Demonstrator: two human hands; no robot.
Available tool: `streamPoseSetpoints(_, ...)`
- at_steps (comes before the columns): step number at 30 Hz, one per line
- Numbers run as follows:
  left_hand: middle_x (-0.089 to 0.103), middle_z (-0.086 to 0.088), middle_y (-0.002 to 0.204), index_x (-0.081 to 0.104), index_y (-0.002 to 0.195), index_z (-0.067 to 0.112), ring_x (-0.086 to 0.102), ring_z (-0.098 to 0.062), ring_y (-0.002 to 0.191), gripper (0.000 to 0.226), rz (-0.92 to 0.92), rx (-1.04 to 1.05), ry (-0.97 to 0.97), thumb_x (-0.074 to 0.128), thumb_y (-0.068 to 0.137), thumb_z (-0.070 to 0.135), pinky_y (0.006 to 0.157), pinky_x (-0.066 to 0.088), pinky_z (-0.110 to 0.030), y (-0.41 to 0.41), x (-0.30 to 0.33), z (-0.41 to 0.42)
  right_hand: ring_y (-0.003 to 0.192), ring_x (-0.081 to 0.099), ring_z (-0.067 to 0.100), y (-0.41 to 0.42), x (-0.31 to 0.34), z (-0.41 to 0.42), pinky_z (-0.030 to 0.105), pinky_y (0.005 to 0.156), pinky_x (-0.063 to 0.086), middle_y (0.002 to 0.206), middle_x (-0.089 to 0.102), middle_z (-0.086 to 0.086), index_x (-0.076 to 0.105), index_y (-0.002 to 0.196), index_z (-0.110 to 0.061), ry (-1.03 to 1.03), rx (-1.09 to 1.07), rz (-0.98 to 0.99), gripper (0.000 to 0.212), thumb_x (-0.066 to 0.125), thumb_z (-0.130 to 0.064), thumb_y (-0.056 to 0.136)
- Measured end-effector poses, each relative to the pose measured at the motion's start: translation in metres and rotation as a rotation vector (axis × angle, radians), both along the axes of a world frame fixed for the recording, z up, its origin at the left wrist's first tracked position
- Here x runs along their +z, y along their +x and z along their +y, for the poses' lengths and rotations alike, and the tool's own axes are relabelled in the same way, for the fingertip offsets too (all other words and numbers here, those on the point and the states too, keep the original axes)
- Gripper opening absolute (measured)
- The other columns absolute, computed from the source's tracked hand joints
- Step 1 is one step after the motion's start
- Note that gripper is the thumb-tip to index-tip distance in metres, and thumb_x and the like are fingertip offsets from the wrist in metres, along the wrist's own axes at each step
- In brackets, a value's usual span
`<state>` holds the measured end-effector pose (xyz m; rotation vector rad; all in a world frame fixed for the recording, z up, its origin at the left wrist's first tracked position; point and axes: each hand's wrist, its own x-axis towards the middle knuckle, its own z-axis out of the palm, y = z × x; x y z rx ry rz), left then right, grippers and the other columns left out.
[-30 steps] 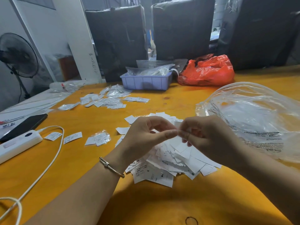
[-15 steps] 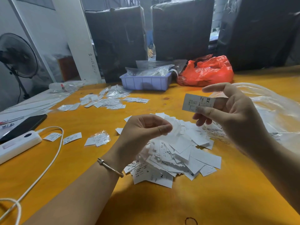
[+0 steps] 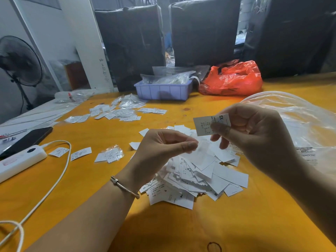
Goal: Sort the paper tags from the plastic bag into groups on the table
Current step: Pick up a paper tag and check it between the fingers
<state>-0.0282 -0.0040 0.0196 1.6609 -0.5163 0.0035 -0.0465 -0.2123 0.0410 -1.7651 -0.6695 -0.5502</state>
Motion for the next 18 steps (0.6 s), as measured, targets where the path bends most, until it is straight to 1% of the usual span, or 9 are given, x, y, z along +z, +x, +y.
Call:
streamPoseSetpoints(8,0.078,-0.008,0.087,0.081,0.088,0.015,0.072,-0.021,0.083,0.016,-0.002,-0.016,-0.005,0.077,0.074,0.023,0.075,0.055,-0.021,-0.0004,0.0005,0.0003,0.052,0.064,0.015,-0.0002,0.0004,0.0010,0.017,0.053,0.051,0.073,0.072,-0.005,0.068,0.084,-0.010,-0.027,-0.031,-0.008,0.001,0.069,-0.010,0.084)
streamPoseSetpoints(15,0.077,-0.005,0.081,0.080,0.085,0.015,0.070,-0.016,0.078,0.011,-0.008,-0.026,0.001,0.075,0.078,0.021,0.074,0.054,-0.019,-0.0001,0.0002,0.0002,0.050,0.063,0.015,-0.0003,-0.0014,0.0028,0.019,0.053,0.052,0.071,0.071,-0.001,0.069,0.083,-0.008,-0.051,-0.012,-0.011,0.002,0.070,-0.007,0.084)
streamPoseSetpoints(18,0.076,-0.006,0.081,0.080,0.086,0.013,0.070,-0.016,0.078,0.013,-0.008,-0.024,0.001,0.075,0.078,0.022,0.074,0.053,-0.019,0.0003,-0.0003,0.0009,0.050,0.062,0.013,0.0003,-0.0024,0.0025,0.016,0.053,0.049,0.069,0.071,-0.001,0.069,0.082,-0.007,-0.057,-0.011,0.001,0.004,0.070,-0.005,0.084)
